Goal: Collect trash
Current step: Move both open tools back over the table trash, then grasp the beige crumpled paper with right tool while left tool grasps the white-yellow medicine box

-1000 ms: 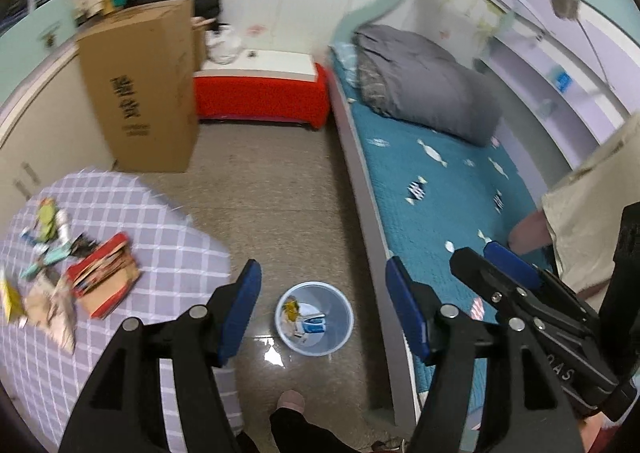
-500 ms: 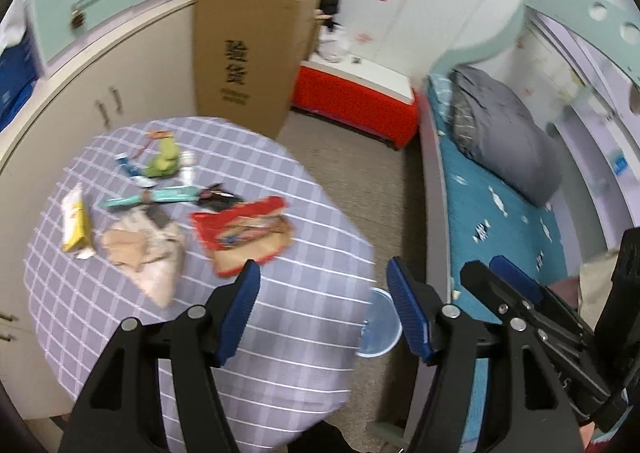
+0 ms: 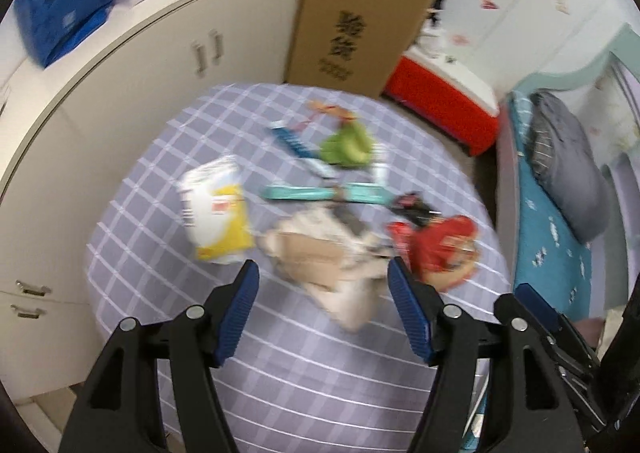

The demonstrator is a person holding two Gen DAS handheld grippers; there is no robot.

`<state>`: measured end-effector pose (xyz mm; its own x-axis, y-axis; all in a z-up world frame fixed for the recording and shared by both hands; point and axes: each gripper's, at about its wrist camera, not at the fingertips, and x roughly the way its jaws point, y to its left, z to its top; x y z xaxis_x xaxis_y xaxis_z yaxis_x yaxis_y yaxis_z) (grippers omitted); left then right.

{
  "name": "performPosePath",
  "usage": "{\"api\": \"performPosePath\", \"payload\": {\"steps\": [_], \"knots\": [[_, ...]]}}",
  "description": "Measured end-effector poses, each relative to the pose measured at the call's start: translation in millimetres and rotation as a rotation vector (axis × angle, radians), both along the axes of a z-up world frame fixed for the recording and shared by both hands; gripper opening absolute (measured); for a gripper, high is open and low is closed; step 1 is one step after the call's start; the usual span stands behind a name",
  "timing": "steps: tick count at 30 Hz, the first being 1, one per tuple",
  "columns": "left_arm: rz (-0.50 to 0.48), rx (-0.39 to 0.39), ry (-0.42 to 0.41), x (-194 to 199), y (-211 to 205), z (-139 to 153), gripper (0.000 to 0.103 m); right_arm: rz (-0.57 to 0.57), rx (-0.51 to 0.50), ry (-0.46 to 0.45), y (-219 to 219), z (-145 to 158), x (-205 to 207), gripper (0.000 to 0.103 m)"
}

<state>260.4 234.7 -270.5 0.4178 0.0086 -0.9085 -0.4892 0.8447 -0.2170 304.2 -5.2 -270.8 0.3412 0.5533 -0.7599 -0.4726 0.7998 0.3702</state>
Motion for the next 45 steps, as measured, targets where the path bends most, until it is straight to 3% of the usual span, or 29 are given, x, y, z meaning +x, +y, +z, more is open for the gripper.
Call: {"api": "performPosePath", "payload": {"steps": [6, 17, 22, 24, 26, 27, 34, 41, 45], "knots": [[0.028, -0.040, 0.088, -6, 58, -37, 0.066, 0.086, -0.041, 0.056, 71, -28, 3, 0.069], [0.001, -0.086, 0.152, 17, 82, -77, 0.070, 0.195, -0.195, 0.143, 135, -90, 21, 0.067], [-0.037, -0.073, 0.182, 32, 81, -91, 0.070, 0.230, -0.227, 0.165, 141, -106, 23, 0.050], [-0.045, -0.077, 0.201, 37, 82, -98, 0.070, 0.237, -0.233, 0.156, 142, -105, 24, 0.033], [-0.054, -0.063, 0.219, 39, 84, -100, 0.067, 0.240, -0.214, 0.175, 139, -106, 26, 0.029], [-0.062, -0.057, 0.221, 39, 84, -100, 0.060, 0.237, -0.205, 0.183, 137, -106, 28, 0.027], [-0.063, -0.019, 0.209, 37, 83, -89, 0.058, 0.204, -0.147, 0.196, 123, -93, 29, 0.025], [-0.038, 0.022, 0.094, 27, 62, -41, 0.057, 0.155, -0.059, 0.147, 92, -56, 30, 0.025], [-0.074, 0.022, 0.019, 30, 33, -9, 0.057, 0.106, -0.015, 0.101, 58, -29, 34, 0.025]]}}
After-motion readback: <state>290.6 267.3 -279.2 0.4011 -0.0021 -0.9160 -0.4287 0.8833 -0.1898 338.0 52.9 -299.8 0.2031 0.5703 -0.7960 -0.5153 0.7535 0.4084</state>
